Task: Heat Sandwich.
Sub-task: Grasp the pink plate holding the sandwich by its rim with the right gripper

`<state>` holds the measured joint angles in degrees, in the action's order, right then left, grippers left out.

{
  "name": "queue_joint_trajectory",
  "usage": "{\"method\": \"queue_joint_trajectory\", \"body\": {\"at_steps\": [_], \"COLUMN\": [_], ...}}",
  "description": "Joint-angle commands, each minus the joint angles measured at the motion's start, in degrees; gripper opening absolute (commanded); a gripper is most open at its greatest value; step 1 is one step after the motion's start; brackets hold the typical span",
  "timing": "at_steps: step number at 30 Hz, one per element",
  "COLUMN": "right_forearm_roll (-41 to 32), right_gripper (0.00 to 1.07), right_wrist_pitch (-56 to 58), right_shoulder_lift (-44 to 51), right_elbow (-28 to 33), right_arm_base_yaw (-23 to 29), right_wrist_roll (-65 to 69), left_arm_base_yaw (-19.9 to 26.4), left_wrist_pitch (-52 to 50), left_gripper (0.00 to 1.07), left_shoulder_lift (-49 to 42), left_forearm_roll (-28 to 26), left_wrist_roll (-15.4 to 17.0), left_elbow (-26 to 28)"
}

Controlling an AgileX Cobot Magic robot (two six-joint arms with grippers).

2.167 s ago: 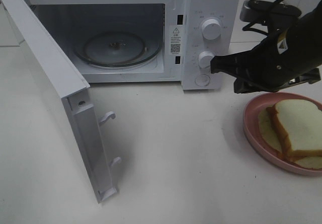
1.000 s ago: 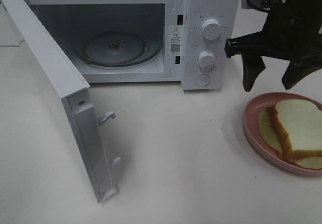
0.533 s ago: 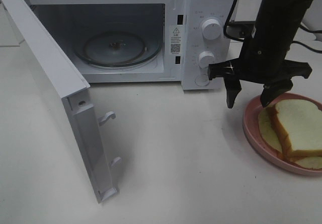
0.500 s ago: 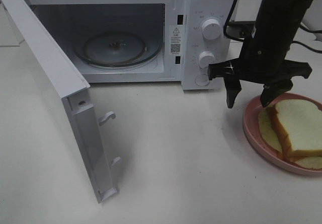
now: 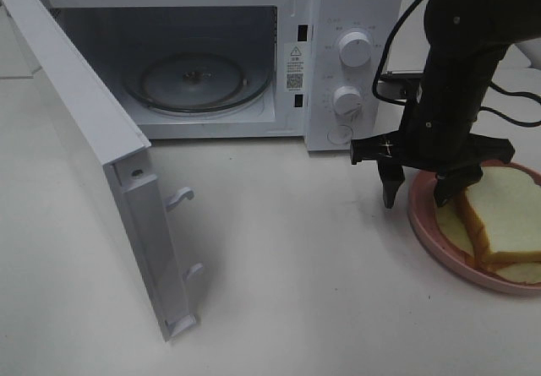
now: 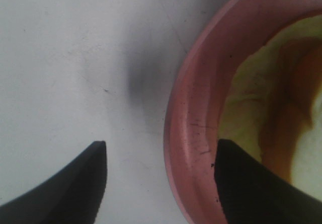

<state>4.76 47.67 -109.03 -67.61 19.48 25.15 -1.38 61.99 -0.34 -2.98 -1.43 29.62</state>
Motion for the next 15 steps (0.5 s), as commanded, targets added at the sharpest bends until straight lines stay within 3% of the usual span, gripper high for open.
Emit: {"method": "queue_joint_trajectory", "body": {"at_steps": [1,15], "right_forearm_roll": [0.3,2.3], "right_gripper": [0.62,0.57], "right_wrist_pitch": [-1.0,-6.8], "right_shoulder_lift": [-1.0,-5.1], "right_elbow": [0.2,3.0], "right_arm_base_yaw": [-0.2,-0.2], "right_wrist_roll": [0.2,0.9], "left_arm_base_yaw": [-0.2,-0.2], "left_wrist_pitch": [-0.7,-0.7], "left_gripper": [0.67,0.67], "left_shoulder_lift": [-1.3,-1.3], "left_forearm_roll": [-0.1,-0.1], "left_wrist_roll": [0.2,0.2], "left_elbow": [-0.2,-0.2]}}
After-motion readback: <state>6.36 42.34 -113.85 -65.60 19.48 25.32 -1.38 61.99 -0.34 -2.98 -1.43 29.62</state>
